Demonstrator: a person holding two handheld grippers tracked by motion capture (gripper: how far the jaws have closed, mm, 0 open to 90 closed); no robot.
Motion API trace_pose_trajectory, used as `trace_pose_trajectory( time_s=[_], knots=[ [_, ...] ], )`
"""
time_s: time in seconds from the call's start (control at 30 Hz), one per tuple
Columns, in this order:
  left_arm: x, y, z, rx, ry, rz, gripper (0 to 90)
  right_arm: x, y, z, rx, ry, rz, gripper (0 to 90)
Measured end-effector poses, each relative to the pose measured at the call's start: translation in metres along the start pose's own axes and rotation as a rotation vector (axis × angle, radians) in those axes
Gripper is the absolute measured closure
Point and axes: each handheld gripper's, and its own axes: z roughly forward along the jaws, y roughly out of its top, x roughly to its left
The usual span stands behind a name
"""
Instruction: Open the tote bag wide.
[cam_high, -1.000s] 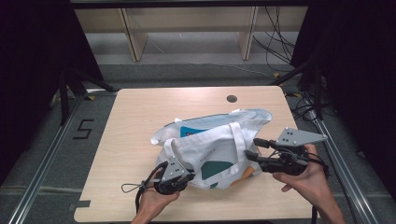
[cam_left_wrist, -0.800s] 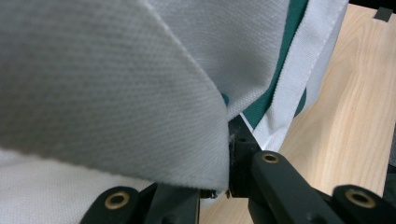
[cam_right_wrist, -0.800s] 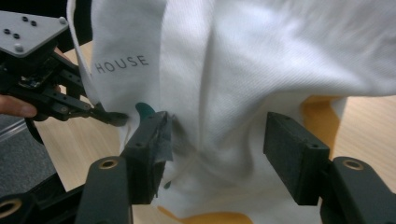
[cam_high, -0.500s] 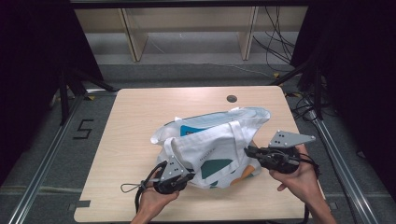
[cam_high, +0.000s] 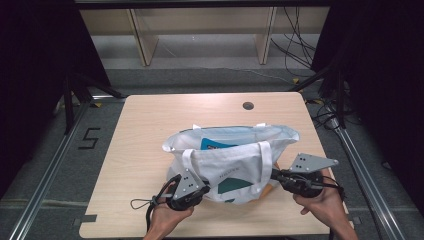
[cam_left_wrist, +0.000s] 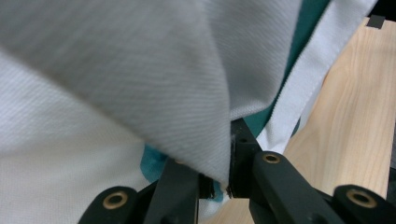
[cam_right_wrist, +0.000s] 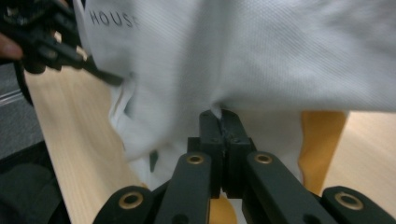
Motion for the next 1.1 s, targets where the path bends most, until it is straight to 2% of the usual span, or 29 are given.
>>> trace_pose_trajectory(
  time_s=[0.07, 0.17, 0.2, 0.27, 0.37, 0.4, 0.43, 0.57, 0.6, 0.63, 0.7, 0.73, 0.83, 0.87, 0.9, 0.93, 0.97, 1.0, 1.03, 1.1],
  knots=[
    [-0.001, 0.001, -0.001, -0.003, 0.0, 0.0, 83.1, 0.0, -0.001, 0.001, -0.001, -0.003, -0.004, 90.0],
    [-0.003, 0.003, -0.001, -0.014, 0.01, 0.021, 83.1, 0.004, -0.001, 0.005, -0.021, -0.005, -0.017, 90.0],
    [-0.003, 0.005, -0.002, -0.031, 0.012, 0.013, 83.1, 0.005, 0.006, 0.003, -0.033, -0.015, -0.044, 90.0],
    [-0.002, 0.006, -0.002, -0.031, 0.015, 0.016, 83.1, 0.007, 0.01, 0.002, -0.053, -0.02, -0.04, 90.0],
    [0.001, 0.009, 0.001, -0.041, 0.029, 0.011, 83.1, 0.006, 0.022, 0.0, -0.103, -0.048, -0.068, 90.0],
    [0.002, 0.009, 0.002, -0.047, 0.031, 0.019, 83.2, 0.005, 0.025, -0.001, -0.091, -0.034, -0.071, 90.0],
    [0.003, 0.009, 0.004, -0.048, 0.035, 0.006, 83.3, 0.004, 0.026, 0.002, -0.115, -0.043, -0.065, 90.0],
    [0.003, 0.007, 0.01, -0.072, 0.039, -0.003, 83.4, 0.0, 0.015, 0.01, -0.096, -0.026, -0.037, 90.0],
    [0.001, 0.009, 0.008, -0.087, 0.047, 0.014, 83.4, 0.001, 0.011, 0.013, -0.113, -0.025, -0.009, 90.0],
    [0.0, 0.012, 0.006, -0.099, 0.056, 0.041, 83.4, -0.001, 0.009, 0.014, -0.127, -0.008, -0.025, 90.0],
    [-0.001, 0.014, 0.005, -0.112, 0.063, 0.052, 83.3, -0.003, 0.009, 0.013, -0.171, -0.009, -0.026, 90.0],
    [-0.004, 0.016, 0.004, -0.127, 0.07, 0.065, 83.3, -0.004, 0.01, 0.011, -0.156, -0.012, -0.034, 90.0],
    [-0.005, 0.014, 0.007, -0.114, 0.06, 0.078, 83.2, -0.004, 0.009, 0.009, -0.141, -0.035, -0.05, 90.0],
    [-0.006, 0.012, 0.01, -0.104, 0.055, 0.07, 83.2, 0.0, 0.001, 0.013, -0.117, -0.031, -0.049, 90.0],
    [-0.006, 0.012, 0.01, -0.104, 0.055, 0.07, 83.1, 0.0, 0.001, 0.013, -0.117, -0.031, -0.049, 90.0],
    [-0.007, 0.012, 0.011, -0.109, 0.059, 0.079, 83.1, 0.001, -0.007, 0.018, -0.08, -0.018, -0.044, 90.0],
    [-0.007, 0.012, 0.011, -0.112, 0.063, 0.08, 83.2, 0.001, -0.012, 0.026, -0.059, -0.039, -0.058, 90.0],
    [-0.008, 0.013, 0.011, -0.104, 0.064, 0.093, 83.1, 0.002, -0.015, 0.032, -0.042, -0.049, -0.073, 90.0],
    [-0.007, 0.013, 0.013, -0.066, 0.055, 0.113, 83.1, 0.002, -0.019, 0.038, -0.015, -0.057, -0.077, 90.0],
    [-0.005, 0.008, 0.016, -0.029, 0.04, 0.085, 83.1, -0.001, -0.024, 0.049, 0.012, -0.039, -0.078, 90.0]
  ],
)
